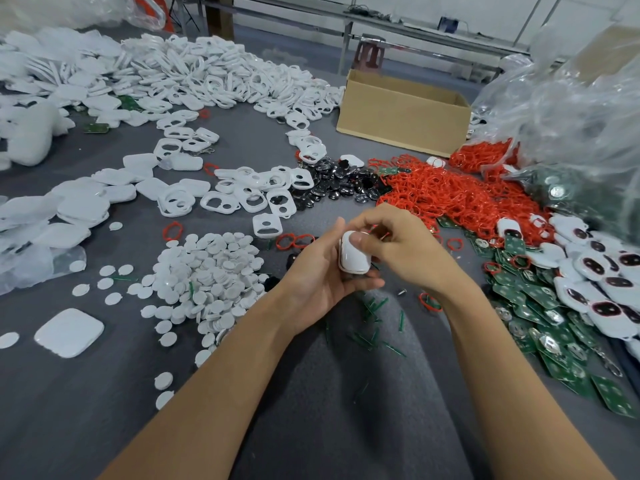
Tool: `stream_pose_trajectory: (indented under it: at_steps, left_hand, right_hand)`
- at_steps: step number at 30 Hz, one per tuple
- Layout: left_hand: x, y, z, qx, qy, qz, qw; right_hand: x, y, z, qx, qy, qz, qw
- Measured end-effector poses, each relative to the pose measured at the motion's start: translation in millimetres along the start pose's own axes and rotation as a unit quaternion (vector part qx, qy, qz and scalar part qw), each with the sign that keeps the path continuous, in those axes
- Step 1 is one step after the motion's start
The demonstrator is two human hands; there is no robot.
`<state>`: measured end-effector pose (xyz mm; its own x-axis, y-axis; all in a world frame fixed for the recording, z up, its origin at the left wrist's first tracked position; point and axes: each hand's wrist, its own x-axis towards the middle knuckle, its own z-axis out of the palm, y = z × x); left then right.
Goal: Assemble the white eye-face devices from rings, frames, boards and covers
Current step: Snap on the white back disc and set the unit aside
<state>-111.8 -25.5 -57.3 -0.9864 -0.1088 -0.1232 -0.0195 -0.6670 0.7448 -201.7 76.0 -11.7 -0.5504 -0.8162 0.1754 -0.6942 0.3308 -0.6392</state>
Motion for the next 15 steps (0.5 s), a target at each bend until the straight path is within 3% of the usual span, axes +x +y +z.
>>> stream_pose_trajectory:
  at_steps: [7,15]
  left_hand:
    - [0,-1,-3,0.019,-0.014,0.029,0.999]
    - [0,-2,-3,0.064,-0.014,0.079,0.995]
  right_hand:
    - [1,6,5,0.003,0.054,-0.004,0.999]
    - [1,11,14,0.116,0.112,0.015,0.987]
